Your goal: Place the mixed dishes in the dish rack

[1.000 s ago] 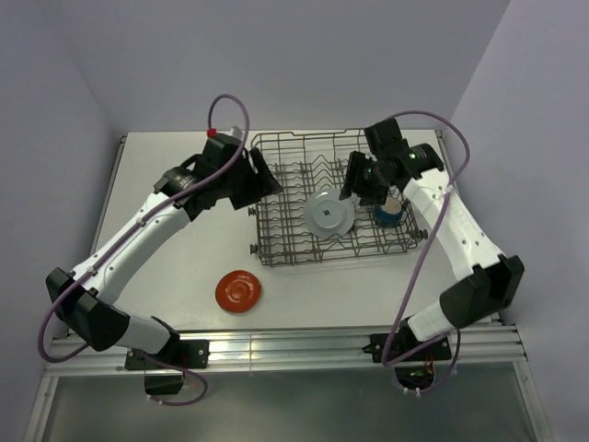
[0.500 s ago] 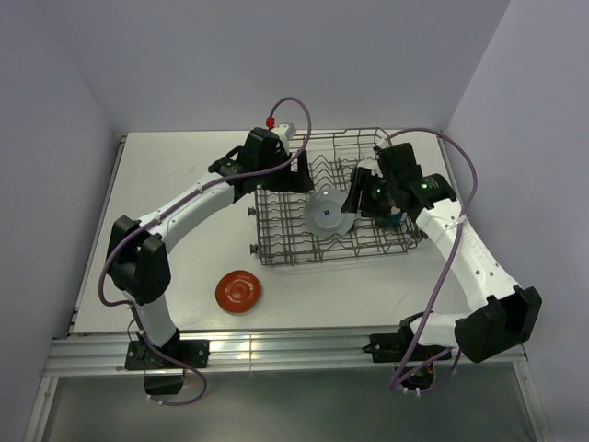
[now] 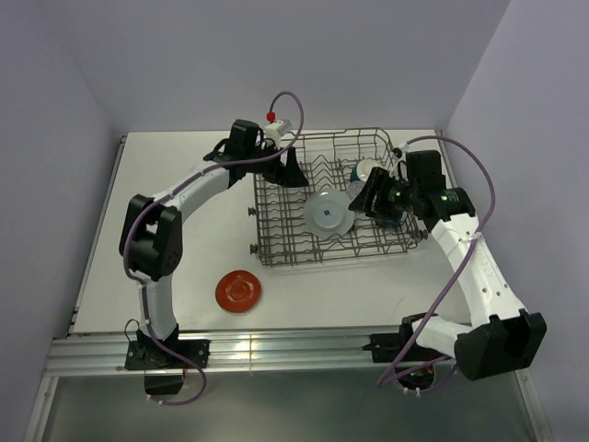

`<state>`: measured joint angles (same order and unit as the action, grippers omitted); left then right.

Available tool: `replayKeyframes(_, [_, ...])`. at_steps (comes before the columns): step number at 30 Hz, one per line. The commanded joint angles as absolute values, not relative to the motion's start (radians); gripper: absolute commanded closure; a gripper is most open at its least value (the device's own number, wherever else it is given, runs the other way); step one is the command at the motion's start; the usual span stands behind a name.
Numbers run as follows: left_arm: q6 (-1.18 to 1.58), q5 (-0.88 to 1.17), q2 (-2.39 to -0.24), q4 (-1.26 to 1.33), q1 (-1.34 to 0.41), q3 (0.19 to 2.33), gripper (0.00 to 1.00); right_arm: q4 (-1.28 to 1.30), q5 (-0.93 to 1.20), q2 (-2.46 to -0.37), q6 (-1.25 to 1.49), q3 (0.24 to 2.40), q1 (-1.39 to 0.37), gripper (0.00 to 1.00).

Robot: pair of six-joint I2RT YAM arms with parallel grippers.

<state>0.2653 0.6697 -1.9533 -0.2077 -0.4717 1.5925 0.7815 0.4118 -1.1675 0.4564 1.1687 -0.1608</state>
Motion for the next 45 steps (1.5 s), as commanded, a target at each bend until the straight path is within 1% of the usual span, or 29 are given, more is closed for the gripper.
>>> replayKeyframes(1, [0.186, 0.882, -2.052, -0.210, -0.460, 1.702, 0.17, 0.793, 0.443, -1.103, 0.423, 1.166, -0.137, 0.36])
replayKeyframes(4, [0.158, 0.934, -2.117, -0.249, -0.460, 1.756, 0.18, 0.802, 0.442, -1.091, 0.420, 1.173, -0.126, 0.36])
replayKeyframes(13, [0.198, 1.014, -2.194, -0.149, -0.460, 1.727, 0.19, 0.801, 0.453, -1.101, 0.422, 1.203, -0.110, 0.36])
replayKeyframes(17, [0.184, 1.017, -2.215, -0.156, -0.462, 1.736, 0.20, 0.796, 0.453, -1.098, 0.420, 1.189, -0.104, 0.36])
replayKeyframes(32, [0.137, 1.012, -2.313, -0.227, -0.462, 1.873, 0.19, 0.765, 0.453, -1.075, 0.443, 1.132, -0.078, 0.36])
replayKeyframes(37, [0.132, 1.032, -2.324, -0.239, -0.469, 1.871, 0.21, 0.755, 0.453, -1.081, 0.453, 1.134, -0.077, 0.36])
replayKeyframes(45, [0.132, 1.057, -2.326, -0.238, -0.500, 1.853, 0.28, 0.739, 0.454, -1.069, 0.466, 1.115, -0.071, 0.36])
